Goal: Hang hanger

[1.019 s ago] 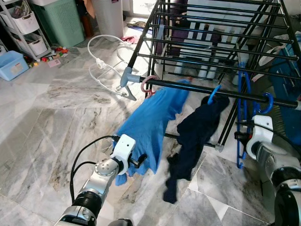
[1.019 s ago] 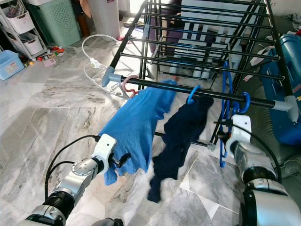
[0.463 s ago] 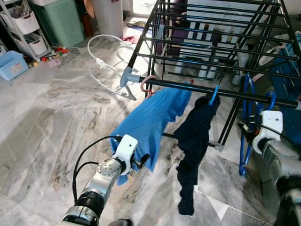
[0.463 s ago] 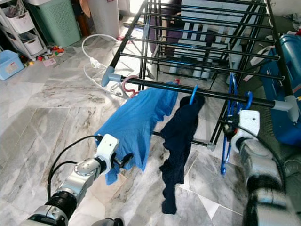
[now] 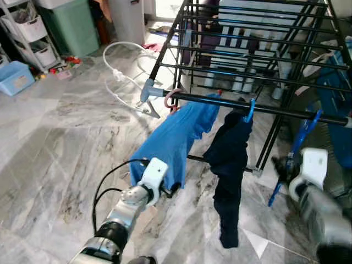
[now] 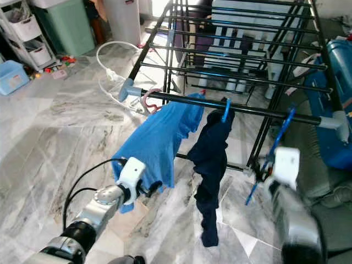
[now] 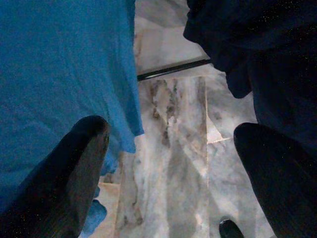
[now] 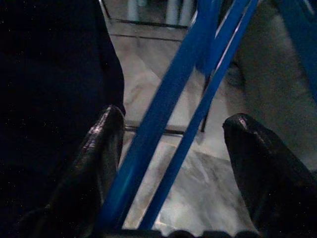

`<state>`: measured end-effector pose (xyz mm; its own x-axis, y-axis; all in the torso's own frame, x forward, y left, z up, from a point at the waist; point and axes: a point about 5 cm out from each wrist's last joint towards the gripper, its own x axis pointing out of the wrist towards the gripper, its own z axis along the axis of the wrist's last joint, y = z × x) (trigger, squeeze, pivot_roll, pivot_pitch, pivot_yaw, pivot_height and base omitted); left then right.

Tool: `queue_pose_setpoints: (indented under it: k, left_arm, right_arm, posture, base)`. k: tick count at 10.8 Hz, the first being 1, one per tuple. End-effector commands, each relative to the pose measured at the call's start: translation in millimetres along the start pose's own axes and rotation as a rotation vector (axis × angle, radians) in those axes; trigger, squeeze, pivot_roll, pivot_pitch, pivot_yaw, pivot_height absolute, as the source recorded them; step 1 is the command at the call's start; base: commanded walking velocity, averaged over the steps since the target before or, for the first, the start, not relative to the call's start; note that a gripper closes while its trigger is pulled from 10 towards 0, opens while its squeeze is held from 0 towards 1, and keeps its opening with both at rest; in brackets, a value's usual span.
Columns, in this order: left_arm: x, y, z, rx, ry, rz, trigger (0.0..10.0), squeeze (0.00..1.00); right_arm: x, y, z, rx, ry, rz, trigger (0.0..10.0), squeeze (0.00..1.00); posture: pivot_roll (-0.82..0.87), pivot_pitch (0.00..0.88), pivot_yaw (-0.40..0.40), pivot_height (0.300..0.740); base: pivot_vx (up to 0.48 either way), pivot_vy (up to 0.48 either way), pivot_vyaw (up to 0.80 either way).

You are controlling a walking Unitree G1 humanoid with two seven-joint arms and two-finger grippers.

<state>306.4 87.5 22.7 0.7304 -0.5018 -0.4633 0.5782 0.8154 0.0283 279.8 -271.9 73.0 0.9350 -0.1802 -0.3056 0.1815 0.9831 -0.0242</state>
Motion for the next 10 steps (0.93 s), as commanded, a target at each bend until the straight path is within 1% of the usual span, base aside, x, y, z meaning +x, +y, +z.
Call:
queue_pose_setpoints:
  k: [1,2,3,4,5,6,7,8,9,10]
  left_arm:
    - [1.8,-1.3,1,0.017,0.006,-0.006,10.0,0.0]
    - [4.2,-5.3,3,0.015,0.004,-0.015,10.0,0.0]
    - [7.7,-11.6,6,0.016,-0.004,-0.033,10.0,0.0]
    - [8.8,-13.3,7,0.017,-0.005,-0.036,10.0,0.0]
    - [11.1,-16.5,10,0.009,-0.019,-0.033,10.0,0.0]
    - [12.1,-17.7,11,0.013,-0.026,-0.023,10.0,0.0]
    - [10.8,-14.0,11,0.016,-0.041,0.011,10.0,0.0]
    - [7.9,-6.5,8,0.036,-0.039,0.059,10.0,0.0]
    - [1.8,4.7,1,0.058,-0.036,0.139,10.0,0.0]
    - [-3.7,11.5,2,0.109,-0.081,0.16,10.0,0.0]
  right_arm:
    - [-4.9,0.0,5,0.014,-0.025,-0.032,10.0,1.0]
    - [-14.8,4.5,2,0.003,-0.041,-0.061,10.0,1.0]
    - [-25.9,12.5,0,-0.01,-0.061,-0.054,10.0,1.0]
    - [-29.0,13.5,0,-0.015,-0.065,-0.059,10.0,1.0]
    - [-44.4,13.8,-4,0.011,-0.095,-0.121,10.0,1.0]
    - [-51.8,12.1,-8,0.035,-0.119,-0.16,10.0,1.0]
    - [-64.0,15.7,-18,0.063,-0.121,-0.197,10.0,1.0]
    - [-74.1,20.3,-24,0.079,-0.126,-0.211,10.0,1.0]
    - [-82.9,19.5,-31,0.088,-0.125,-0.235,10.0,1.0]
    - [-86.4,18.3,-33,0.074,-0.127,-0.243,10.0,1.0]
  posture:
    - [0.01,0.061,0.028,0.74]
    - [-0.01,0.052,0.029,0.74]
    - [-0.03,0.04,0.026,0.74]
    - [-0.03,0.039,0.026,0.74]
    - [-0.06,0.026,0.02,0.74]
    - [-0.07,0.02,0.015,0.74]
    - [-0.08,0.019,0.017,0.74]
    - [-0.09,0.016,0.014,0.74]
    - [-0.08,0.008,0.006,0.74]
    - [-0.06,0.0,-0.022,0.74]
  base:
    - [0.0,0.0,0.0]
    - [0.0,0.0,0.0]
    - [0.0,0.0,0.0]
    - [0.0,0.0,0.0]
    - [0.0,0.0,0.0]
    - [0.0,0.0,0.0]
    - [0.0,0.0,0.0]
    - [0.0,0.0,0.0]
    - [0.0,0.0,0.0]
    - [0.0,0.0,0.0]
